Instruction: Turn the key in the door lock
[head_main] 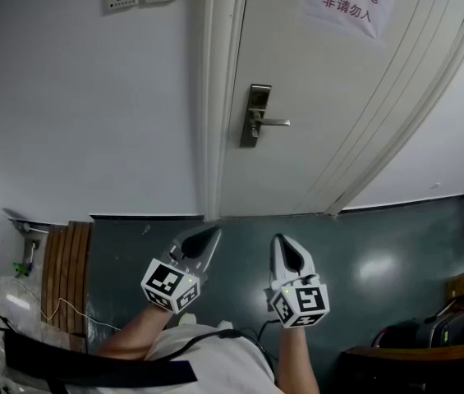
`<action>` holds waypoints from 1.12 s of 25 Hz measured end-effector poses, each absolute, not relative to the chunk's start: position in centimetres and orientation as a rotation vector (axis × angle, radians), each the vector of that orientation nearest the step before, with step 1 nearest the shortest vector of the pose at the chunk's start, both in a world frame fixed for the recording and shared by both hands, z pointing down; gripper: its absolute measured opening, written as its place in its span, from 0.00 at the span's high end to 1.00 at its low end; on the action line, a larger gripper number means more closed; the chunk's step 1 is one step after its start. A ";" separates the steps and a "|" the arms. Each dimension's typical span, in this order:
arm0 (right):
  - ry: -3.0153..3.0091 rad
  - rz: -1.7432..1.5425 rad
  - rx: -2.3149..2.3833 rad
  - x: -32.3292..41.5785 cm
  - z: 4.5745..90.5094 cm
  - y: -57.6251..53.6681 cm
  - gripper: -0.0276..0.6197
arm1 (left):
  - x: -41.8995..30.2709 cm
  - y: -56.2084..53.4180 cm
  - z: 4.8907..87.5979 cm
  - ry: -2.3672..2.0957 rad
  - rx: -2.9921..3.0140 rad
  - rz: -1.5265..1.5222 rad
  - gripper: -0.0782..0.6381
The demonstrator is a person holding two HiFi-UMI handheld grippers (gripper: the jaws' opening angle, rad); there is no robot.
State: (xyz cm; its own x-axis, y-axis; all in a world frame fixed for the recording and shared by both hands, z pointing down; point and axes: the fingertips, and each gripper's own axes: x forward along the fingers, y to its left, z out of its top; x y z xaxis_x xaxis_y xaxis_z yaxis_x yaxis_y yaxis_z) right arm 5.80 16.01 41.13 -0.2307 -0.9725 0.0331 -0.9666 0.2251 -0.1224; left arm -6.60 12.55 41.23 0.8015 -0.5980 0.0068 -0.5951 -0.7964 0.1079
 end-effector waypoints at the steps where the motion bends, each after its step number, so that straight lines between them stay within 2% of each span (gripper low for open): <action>1: 2.418 -0.185 -1.916 6.0 41.2 16.1 0.94 | -6.5 12.7 41.3 -0.959 2.884 -0.039 0.88; 28: 2.501 -0.264 -1.837 11.1 44.1 18.7 0.94 | -2.4 15.1 42.6 -1.074 2.857 -0.003 0.88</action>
State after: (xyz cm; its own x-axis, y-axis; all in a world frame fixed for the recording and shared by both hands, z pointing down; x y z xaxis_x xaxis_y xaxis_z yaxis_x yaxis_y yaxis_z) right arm 11.12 18.70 44.08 -0.3039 -0.9495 0.0780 -0.9448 0.2899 -0.1525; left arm -2.41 15.13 42.65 0.7530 -0.6573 0.0297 -0.6571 -0.7490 0.0843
